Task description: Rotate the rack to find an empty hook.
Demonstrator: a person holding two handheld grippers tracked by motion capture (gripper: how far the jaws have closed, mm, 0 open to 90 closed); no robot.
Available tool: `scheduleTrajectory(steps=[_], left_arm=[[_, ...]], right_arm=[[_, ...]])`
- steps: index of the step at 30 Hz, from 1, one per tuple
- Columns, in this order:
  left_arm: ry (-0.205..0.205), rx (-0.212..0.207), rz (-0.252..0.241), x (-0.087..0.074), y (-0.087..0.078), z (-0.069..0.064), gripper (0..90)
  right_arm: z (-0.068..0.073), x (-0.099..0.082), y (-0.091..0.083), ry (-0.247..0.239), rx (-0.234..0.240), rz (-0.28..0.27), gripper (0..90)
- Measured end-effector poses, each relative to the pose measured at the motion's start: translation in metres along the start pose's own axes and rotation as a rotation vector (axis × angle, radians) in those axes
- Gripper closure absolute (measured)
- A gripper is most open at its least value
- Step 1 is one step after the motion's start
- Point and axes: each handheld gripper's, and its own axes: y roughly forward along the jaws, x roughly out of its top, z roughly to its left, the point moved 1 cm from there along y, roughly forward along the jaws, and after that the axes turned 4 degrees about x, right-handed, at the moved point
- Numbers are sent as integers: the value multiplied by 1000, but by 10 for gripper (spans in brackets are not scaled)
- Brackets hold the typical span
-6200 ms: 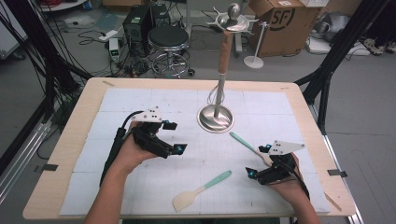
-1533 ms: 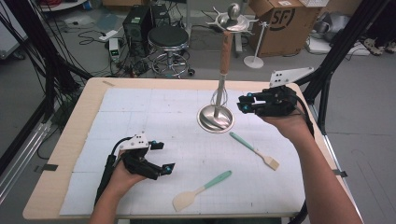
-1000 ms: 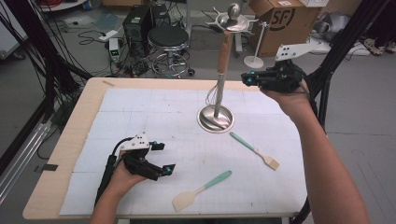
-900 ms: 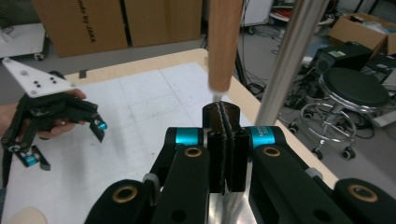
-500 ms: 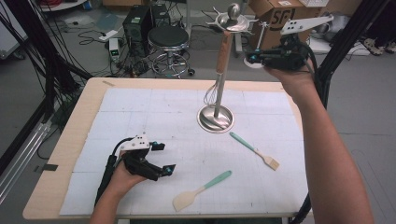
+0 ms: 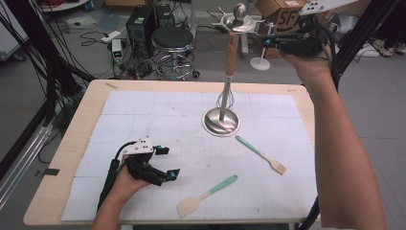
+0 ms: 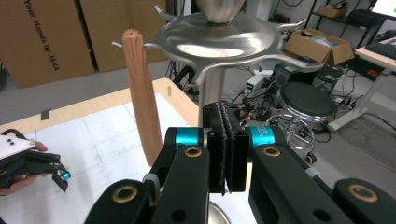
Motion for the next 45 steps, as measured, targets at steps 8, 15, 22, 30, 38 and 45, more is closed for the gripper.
scheduleTrajectory(steps=[8,15,22,30,38,45], left_arm=[[-6,2,-10,1,-2,1,62],[-7,-2,-9,0,-2,1,63],[-6,-8,-9,0,-1,0,63],[-11,-25,-19,1,-3,0,62],[-10,-19,-23,1,-5,1,63],[-13,-9,-19,0,-6,3,62]], right_arm=[[6,12,-5,-34,9,-32,895],[13,13,1,-47,14,-14,895],[23,17,13,-71,31,-10,895],[36,25,24,-97,48,1,894],[43,32,35,-100,55,22,892],[44,33,35,-117,49,17,873]])
